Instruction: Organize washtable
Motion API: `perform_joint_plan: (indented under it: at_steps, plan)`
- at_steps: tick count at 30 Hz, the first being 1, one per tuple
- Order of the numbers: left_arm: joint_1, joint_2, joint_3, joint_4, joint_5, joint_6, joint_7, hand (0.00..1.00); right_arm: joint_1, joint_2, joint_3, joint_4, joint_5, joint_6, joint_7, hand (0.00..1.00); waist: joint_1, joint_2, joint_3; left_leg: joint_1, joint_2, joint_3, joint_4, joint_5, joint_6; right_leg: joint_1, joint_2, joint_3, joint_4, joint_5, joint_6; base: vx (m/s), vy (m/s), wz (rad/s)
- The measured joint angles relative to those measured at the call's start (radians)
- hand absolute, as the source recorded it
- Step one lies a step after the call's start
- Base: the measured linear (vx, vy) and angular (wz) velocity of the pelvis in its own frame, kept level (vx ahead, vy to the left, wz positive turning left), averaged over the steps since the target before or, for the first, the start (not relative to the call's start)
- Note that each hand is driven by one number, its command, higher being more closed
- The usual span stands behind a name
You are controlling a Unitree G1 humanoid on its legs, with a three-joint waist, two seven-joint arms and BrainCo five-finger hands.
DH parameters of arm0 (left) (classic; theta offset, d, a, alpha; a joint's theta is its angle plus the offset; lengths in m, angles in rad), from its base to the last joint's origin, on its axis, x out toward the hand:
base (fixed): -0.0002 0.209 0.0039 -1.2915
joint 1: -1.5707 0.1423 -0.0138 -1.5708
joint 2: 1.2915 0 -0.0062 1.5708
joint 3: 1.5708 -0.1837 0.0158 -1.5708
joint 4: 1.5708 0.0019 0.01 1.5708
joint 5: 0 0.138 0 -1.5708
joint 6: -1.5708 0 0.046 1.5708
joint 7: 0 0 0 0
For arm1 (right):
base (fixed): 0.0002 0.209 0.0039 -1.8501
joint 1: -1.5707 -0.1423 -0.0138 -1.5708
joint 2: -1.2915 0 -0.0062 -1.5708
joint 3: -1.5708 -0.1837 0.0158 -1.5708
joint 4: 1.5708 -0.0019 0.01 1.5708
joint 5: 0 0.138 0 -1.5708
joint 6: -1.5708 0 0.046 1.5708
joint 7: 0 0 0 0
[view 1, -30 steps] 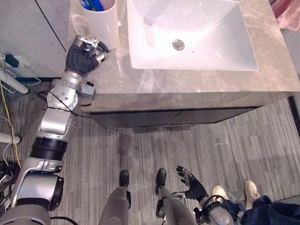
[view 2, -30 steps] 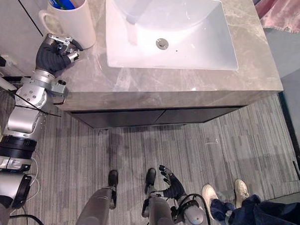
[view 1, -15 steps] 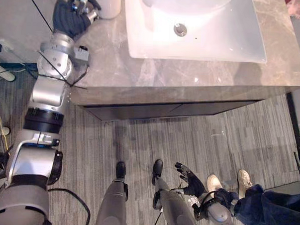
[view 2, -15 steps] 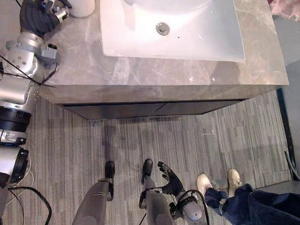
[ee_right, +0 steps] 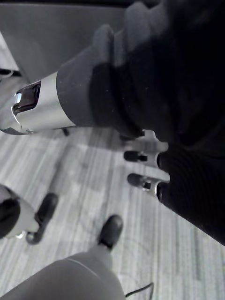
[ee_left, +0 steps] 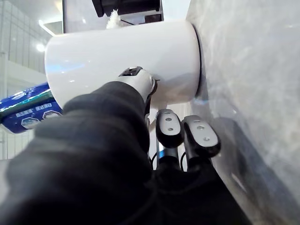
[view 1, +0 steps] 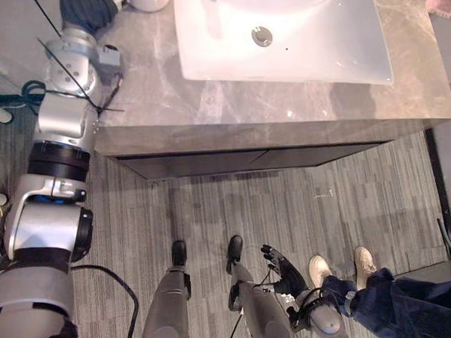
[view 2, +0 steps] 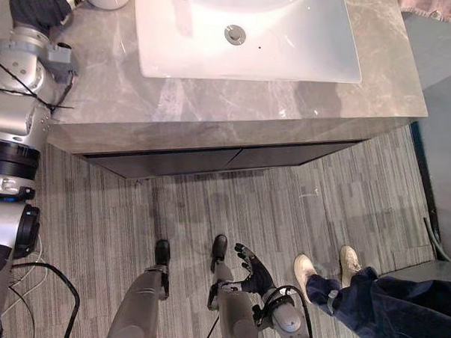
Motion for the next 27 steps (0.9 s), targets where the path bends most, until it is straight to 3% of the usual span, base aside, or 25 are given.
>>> perform_joint_plan:
  at_steps: [12, 18, 21, 27]
  plan:
    - [-0.038, -0.003, 0.002, 0.045, 0.000, 0.001, 0.014, 1.00, 0.000, 0.001, 0.014, 0.000, 0.000, 0.000, -0.004, 0.00, -0.002, -0.004, 0.003, 0.006, -0.002, -0.006, -0.003, 0.000, 0.001, 0.007, 0.000, -0.001, 0.003, 0.005, 0.002, 0.00, 0.000, 0.00]
    - [0.149, -0.050, 0.083, -0.135, 0.001, 0.000, 0.011, 1.00, 0.000, 0.010, 0.024, 0.000, 0.000, 0.000, 0.003, 0.00, 0.006, -0.001, 0.004, 0.054, -0.002, -0.001, -0.027, 0.003, -0.001, 0.043, 0.000, -0.001, 0.000, -0.001, -0.001, 0.00, 0.001, -0.01]
    - [0.245, -0.111, 0.111, -0.218, 0.010, -0.002, 0.011, 1.00, 0.001, 0.011, 0.021, 0.001, 0.000, 0.000, 0.005, 0.00, 0.015, 0.018, -0.002, 0.084, -0.010, -0.002, -0.061, 0.018, -0.003, 0.059, -0.006, -0.004, 0.003, -0.009, 0.003, 0.02, -0.006, 0.05]
    - [0.374, -0.224, 0.108, -0.232, 0.012, 0.000, 0.007, 1.00, 0.002, 0.012, 0.018, 0.009, -0.019, 0.003, 0.006, 0.00, 0.029, 0.085, -0.045, 0.134, -0.015, -0.007, -0.100, 0.030, -0.006, 0.094, -0.008, -0.014, 0.003, -0.020, 0.008, 0.02, -0.003, 0.03]
